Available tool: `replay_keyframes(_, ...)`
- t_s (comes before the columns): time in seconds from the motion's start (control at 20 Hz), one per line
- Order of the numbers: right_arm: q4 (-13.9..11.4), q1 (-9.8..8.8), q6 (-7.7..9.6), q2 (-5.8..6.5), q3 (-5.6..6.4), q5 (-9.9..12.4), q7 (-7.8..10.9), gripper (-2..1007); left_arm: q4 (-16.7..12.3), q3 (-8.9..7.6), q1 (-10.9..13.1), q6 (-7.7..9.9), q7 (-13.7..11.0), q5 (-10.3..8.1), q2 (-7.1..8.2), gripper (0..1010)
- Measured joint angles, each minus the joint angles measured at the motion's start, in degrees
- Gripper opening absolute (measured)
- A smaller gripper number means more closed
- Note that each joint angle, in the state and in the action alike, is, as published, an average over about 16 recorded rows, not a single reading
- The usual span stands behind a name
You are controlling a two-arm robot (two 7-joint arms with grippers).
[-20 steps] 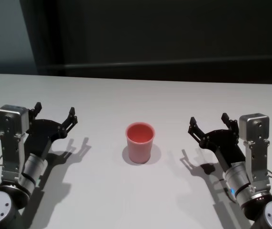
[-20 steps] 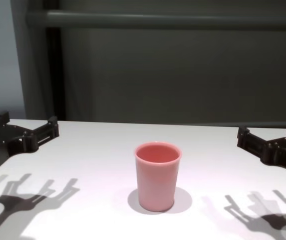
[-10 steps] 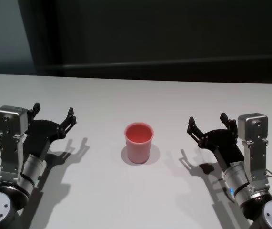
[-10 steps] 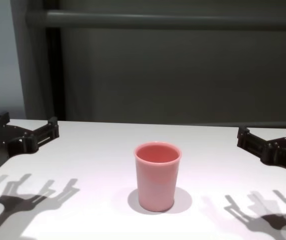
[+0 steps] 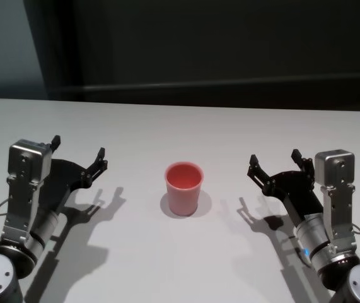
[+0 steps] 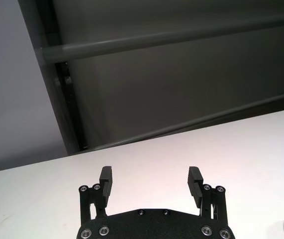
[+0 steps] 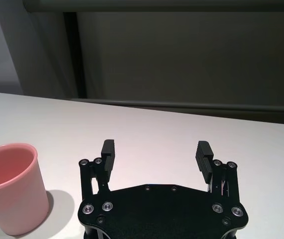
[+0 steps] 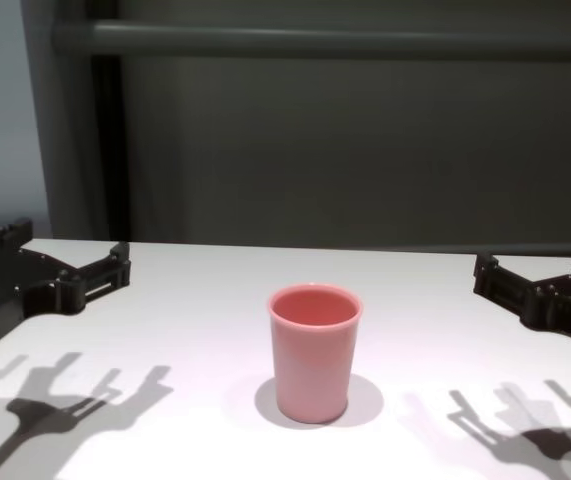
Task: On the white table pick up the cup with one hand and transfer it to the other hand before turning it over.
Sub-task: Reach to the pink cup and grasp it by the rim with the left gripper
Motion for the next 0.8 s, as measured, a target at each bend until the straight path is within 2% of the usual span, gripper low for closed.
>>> replay_keyframes(0.35,0.0,0.0,0.0,0.0,0.0,0.0,0.0,1003,-3.46,1.11,-1.54,3.15,-4.59,3.94,3.61,1001)
replay_keyframes(0.6,0.0,0.0,0.0,0.0,0.0,0.0,0.0,1003,-5.3,2.71,-4.24,5.34,-9.57,6.9,7.27,1001)
replay_keyframes(0.8,0.0,0.0,0.0,0.0,0.0,0.0,0.0,1003,-6.24,4.64,-7.25,6.61,-14.2,9.32,10.75,1001)
